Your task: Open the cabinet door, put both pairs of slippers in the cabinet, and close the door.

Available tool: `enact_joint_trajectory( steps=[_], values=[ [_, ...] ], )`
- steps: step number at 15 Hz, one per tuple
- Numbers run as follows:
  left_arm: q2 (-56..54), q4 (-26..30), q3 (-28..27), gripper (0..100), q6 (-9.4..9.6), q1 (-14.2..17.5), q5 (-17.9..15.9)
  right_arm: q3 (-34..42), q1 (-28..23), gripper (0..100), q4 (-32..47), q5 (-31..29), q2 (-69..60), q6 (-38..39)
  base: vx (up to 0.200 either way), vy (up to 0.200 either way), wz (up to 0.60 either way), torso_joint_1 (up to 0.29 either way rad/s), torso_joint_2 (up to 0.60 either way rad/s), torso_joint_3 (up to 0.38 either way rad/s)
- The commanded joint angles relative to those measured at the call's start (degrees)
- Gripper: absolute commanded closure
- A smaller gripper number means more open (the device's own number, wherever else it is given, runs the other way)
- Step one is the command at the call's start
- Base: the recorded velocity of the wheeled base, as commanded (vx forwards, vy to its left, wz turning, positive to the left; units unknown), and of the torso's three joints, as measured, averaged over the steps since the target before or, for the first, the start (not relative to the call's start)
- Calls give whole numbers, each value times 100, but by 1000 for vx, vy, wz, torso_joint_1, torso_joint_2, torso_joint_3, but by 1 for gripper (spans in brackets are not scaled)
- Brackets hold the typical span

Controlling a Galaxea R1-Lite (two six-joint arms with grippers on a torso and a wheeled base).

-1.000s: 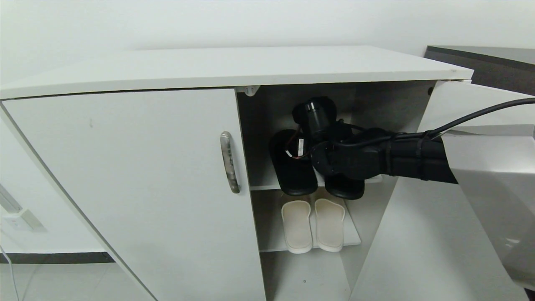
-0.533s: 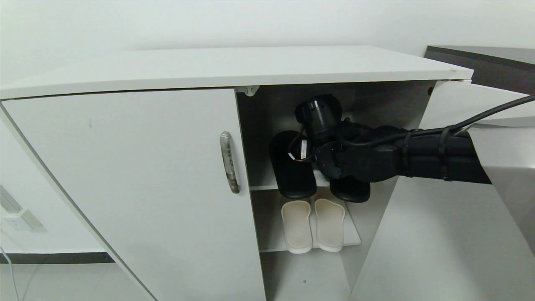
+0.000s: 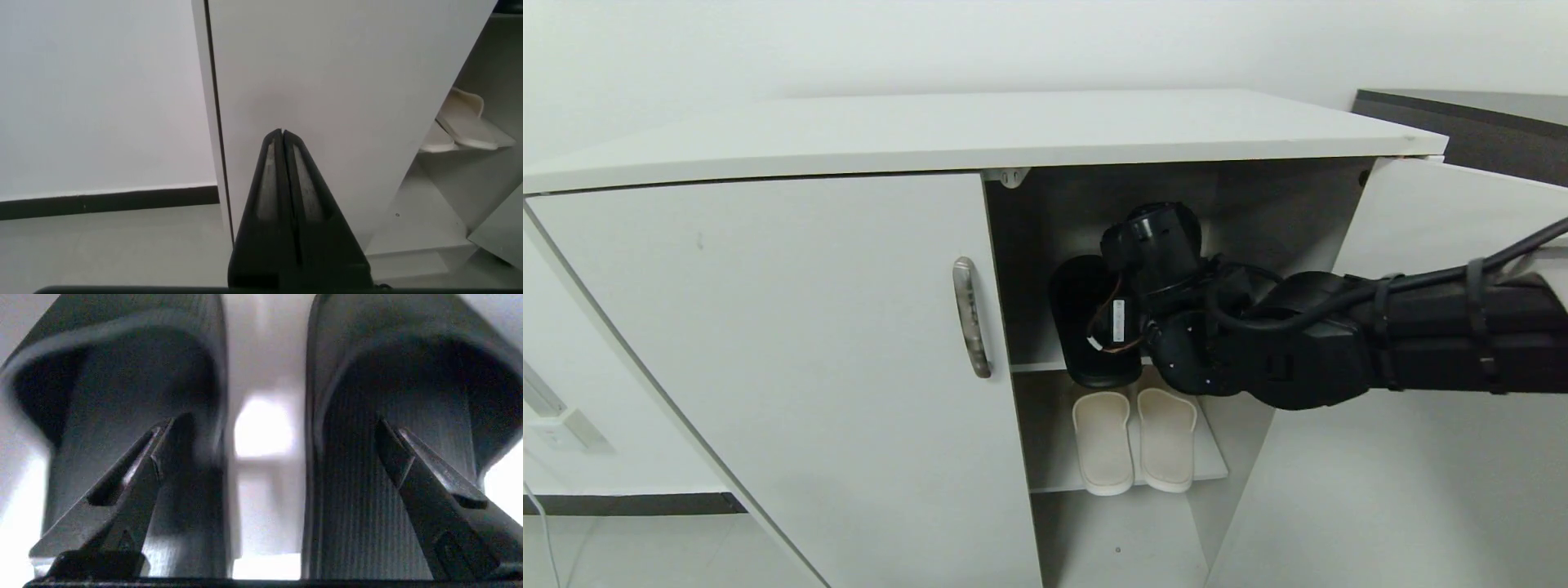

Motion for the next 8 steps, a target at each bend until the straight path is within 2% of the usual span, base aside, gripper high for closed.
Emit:
enact_joint_trajectory(
  steps=[1,4,5,8],
  values=[
    [2,-1,-4,100,-4,0,4,471,165,0,-90,1,-481,-1,0,0,0,0,0,0],
    [2,-1,-4,100,-4,0,4,1385,359,0,-688,133,-1035,-37,0,0,0,0,0,0],
    [2,-1,5,100,-4,0,4,1798,473,0,-1101,239,-1219,-81,0,0,0,0,0,0],
    [2,-1,-4,100,-4,0,4,2721,605,0,-1822,854,-1712,-256,0,0,0,0,0,0]
  ],
)
